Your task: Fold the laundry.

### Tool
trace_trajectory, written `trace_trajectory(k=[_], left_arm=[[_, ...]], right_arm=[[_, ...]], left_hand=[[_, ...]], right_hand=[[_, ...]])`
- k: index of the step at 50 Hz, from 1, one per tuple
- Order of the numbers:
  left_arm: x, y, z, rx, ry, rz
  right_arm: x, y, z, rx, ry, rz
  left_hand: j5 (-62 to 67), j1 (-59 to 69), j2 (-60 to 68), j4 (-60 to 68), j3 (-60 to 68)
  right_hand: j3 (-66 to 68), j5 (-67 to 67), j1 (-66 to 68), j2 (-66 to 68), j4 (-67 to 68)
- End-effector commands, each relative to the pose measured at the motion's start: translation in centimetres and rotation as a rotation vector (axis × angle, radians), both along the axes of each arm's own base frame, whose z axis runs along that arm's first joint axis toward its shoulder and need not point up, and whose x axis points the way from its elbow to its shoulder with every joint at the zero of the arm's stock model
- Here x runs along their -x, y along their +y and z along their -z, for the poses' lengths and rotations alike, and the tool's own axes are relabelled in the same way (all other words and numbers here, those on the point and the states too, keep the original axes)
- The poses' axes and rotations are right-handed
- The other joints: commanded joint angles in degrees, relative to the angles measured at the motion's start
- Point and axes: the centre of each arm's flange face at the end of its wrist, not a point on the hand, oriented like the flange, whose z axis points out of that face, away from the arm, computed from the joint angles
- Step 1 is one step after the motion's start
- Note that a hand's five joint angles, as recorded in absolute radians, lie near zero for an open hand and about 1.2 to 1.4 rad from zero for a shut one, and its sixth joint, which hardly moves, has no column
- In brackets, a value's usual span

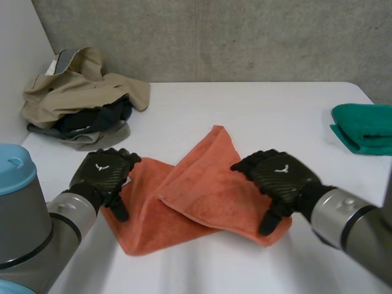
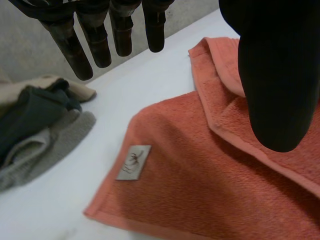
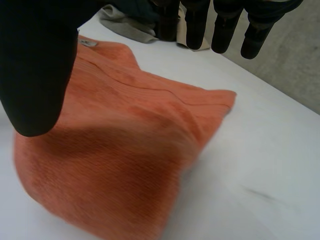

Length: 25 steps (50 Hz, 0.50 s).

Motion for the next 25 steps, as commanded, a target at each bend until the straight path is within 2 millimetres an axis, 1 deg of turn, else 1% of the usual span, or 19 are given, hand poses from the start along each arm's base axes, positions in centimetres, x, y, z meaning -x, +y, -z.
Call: trace_trajectory(k=[1,3,5,6,9,10,13,14,16,17,20,23,24,25], left_arm=[[0.5,0.1,0.5,-0.067,0.095,0.051],[0.7,0.0,0.9,-0.086,0.098,0.071],[0.9,-0.1,1.5,-0.104,0.096,0.077],[1.1,-0.3,2.2,-0.12,0.089,0.078],[1.3,-0.6,3.0,-0.141,0.079,0.08],[1.5,-0.9,3.3,-0.145,0.076,0.08],[1.7,-1.2,3.6,-0.15,0.074,0.077],[1.8,-1.4,3.8,-0.151,0.072,0.078],[1.9,-1.5,3.9,-0.156,0.071,0.079],[1.9,-1.6,4.0,-0.156,0.071,0.079],[2.3,-1.5,4.3,-0.162,0.068,0.087],[2.8,-1.3,4.1,-0.153,0.071,0.105],[2.9,-1.2,4.0,-0.149,0.072,0.109],[3.0,-1.2,3.9,-0.146,0.073,0.114]], right_arm=[[-2.8,1.3,2.6,0.051,0.003,-0.029],[-3.4,1.5,3.6,0.051,0.024,-0.03],[-3.6,1.4,4.1,0.056,0.038,-0.027],[-3.7,1.4,4.7,0.053,0.057,-0.03],[-3.7,1.3,5.5,0.059,0.088,-0.039],[-3.8,1.3,5.8,0.066,0.102,-0.048],[-4.0,0.9,5.9,0.091,0.097,-0.05],[-4.2,0.5,5.8,0.119,0.088,-0.049],[-4.4,0.1,5.6,0.147,0.073,-0.039],[-4.3,-0.4,5.3,0.169,0.06,-0.027],[-4.4,-0.7,4.8,0.194,0.05,-0.021],[-4.3,-1.0,3.4,0.241,0.044,-0.005],[-4.1,-1.2,2.7,0.26,0.04,0.004],[-3.5,-1.7,1.5,0.293,0.027,0.033]], left_hand=[[6.2,5.5,6.2,6.2,5.8],[7.0,6.4,7.1,7.0,6.6],[8.4,7.7,8.4,8.4,7.9],[9.7,9.0,9.8,9.7,9.3],[11.4,10.7,11.4,11.4,11.0],[12.4,11.7,12.5,12.4,12.0],[13.1,12.4,13.1,13.1,12.6],[13.2,12.6,13.3,13.3,12.8],[13.2,12.6,13.3,13.3,12.8],[13.2,12.6,13.3,13.3,12.8],[13.2,12.6,13.3,13.3,12.8],[13.2,12.6,13.3,13.3,12.8],[13.2,12.6,13.3,13.3,12.8],[13.2,12.6,13.3,13.3,12.8]], right_hand=[[-2.2,-2.7,-3.1,-2.4,-2.1],[-2.0,-2.4,-2.9,-2.1,-1.9],[2.7,2.3,1.8,2.6,2.8],[5.4,4.9,4.5,5.3,5.5],[9.8,9.3,8.9,9.6,9.9],[15.7,15.2,14.8,15.5,15.7],[26.6,26.1,25.7,26.4,26.7],[37.6,37.2,36.7,37.5,37.7],[55.0,54.5,54.1,54.8,55.1],[67.7,67.2,66.8,67.5,67.8],[67.8,67.3,66.9,67.6,67.9],[67.8,67.3,66.9,67.6,67.9],[67.8,67.3,66.9,67.6,67.9],[67.8,67.3,66.9,67.6,67.9]])
